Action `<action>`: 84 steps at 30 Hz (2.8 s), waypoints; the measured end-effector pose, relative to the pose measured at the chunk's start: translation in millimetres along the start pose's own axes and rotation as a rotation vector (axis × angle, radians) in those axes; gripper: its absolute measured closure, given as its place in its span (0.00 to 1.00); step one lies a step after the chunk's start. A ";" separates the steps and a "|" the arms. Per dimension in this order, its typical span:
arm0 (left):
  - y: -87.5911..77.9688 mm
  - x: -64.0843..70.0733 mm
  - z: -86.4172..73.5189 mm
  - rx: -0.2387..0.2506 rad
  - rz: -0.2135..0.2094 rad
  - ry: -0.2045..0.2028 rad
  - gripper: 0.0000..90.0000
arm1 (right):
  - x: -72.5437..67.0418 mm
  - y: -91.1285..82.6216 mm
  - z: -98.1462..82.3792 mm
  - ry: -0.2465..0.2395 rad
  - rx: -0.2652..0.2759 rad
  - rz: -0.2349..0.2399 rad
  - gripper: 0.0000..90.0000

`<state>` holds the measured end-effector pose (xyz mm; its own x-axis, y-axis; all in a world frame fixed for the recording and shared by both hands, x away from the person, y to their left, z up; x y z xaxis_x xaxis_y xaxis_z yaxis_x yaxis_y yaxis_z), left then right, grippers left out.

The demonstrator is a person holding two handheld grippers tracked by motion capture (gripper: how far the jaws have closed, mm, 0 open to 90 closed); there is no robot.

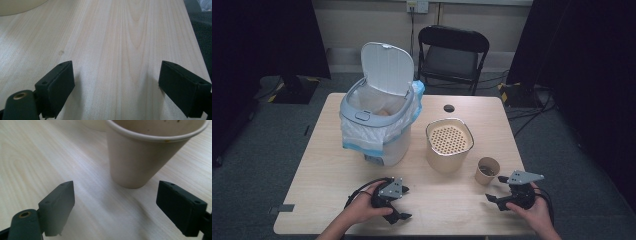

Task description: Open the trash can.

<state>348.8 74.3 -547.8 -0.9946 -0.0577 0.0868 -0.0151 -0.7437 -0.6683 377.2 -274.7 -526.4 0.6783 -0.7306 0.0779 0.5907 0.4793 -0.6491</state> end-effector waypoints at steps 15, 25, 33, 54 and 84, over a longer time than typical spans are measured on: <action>1.4 1.4 -0.1 -0.009 -0.010 0.008 0.10 | 16.6 15.7 8.2 0.065 0.059 -0.046 0.17; 1.4 2.0 -0.7 -0.017 -0.015 0.005 0.09 | 18.4 22.2 16.6 0.068 0.116 -0.038 0.17; 2.1 2.1 0.0 -0.010 -0.017 0.010 0.08 | 21.2 25.9 22.4 0.117 0.192 -0.019 0.17; 3.2 3.2 -0.3 -0.021 -0.025 0.013 0.05 | 15.8 34.5 38.0 0.101 0.279 -0.004 0.24; 3.6 3.2 0.1 -0.018 -0.026 0.018 0.04 | 21.9 36.5 51.4 0.094 0.278 -0.020 0.27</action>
<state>345.5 71.4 -549.9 -0.9955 -0.0264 0.0907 -0.0424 -0.7329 -0.6790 436.1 -248.2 -509.6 0.6295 -0.7769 0.0101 0.7096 0.5696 -0.4148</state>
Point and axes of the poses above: each handheld gripper's, and its own axes: y roughly forward along the jaws, z roughly out of its top, x roughly to its right, the point moved 7 cm from there along y, roughly forward along the jaws, and after that the axes turned 6 degrees about -z, right-handed, at the moved point
